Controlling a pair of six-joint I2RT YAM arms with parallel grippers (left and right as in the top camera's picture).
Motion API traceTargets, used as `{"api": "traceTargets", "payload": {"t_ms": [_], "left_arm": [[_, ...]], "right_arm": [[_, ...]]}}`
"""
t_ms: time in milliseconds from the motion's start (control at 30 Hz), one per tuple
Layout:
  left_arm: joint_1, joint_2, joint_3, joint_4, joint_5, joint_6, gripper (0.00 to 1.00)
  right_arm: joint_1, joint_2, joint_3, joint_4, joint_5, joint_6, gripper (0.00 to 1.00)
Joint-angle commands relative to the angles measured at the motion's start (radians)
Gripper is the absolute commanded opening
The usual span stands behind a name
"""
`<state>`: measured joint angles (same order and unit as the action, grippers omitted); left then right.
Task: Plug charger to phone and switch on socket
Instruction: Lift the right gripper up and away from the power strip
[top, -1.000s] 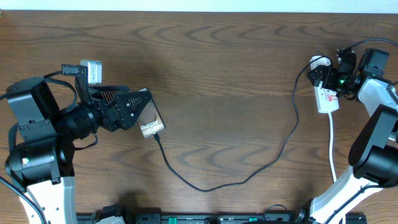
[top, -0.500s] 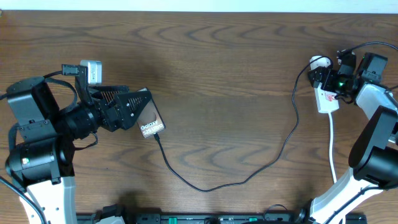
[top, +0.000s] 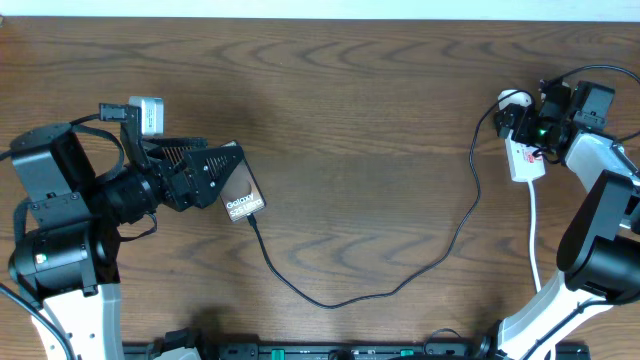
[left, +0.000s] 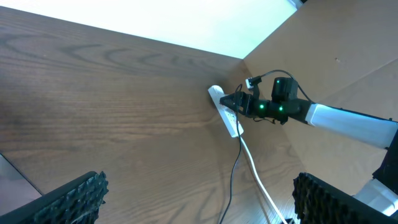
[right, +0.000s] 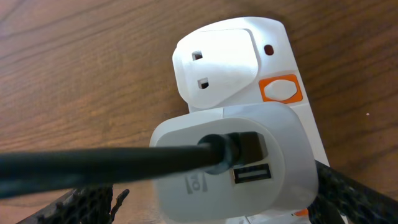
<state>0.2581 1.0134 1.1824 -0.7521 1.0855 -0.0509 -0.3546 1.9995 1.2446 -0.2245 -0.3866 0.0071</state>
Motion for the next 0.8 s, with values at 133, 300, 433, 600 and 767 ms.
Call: {"api": "traceTargets", "payload": {"t_ms": [133,300,433,600,767], "left_arm": [[-0.002,-0.002,0.0,-0.001,-0.005,0.013,0.98],[-0.002,-0.002,0.0,-0.003,-0.005,0.013,0.98],[-0.002,-0.002,0.0,-0.003,-0.005,0.013,0.98],[-0.002,-0.002,0.0,-0.003,-0.005,0.013,0.98],[-0.002,-0.002,0.0,-0.003,-0.005,0.013,0.98]], "right_arm": [[0.082,0.05,-0.11,-0.05,-0.19,0.084,0.91],[0.084,0.05,-0.16,0.0,-0.215,0.115,0.91],[0.085,0.05,-0.185,0.024,-0.226,0.129,0.91],[0.089,0.05,-0.194,0.027,-0.227,0.136,0.92],[0.102,0.05,-0.194,0.031,-0.227,0.152,0.92]]}}
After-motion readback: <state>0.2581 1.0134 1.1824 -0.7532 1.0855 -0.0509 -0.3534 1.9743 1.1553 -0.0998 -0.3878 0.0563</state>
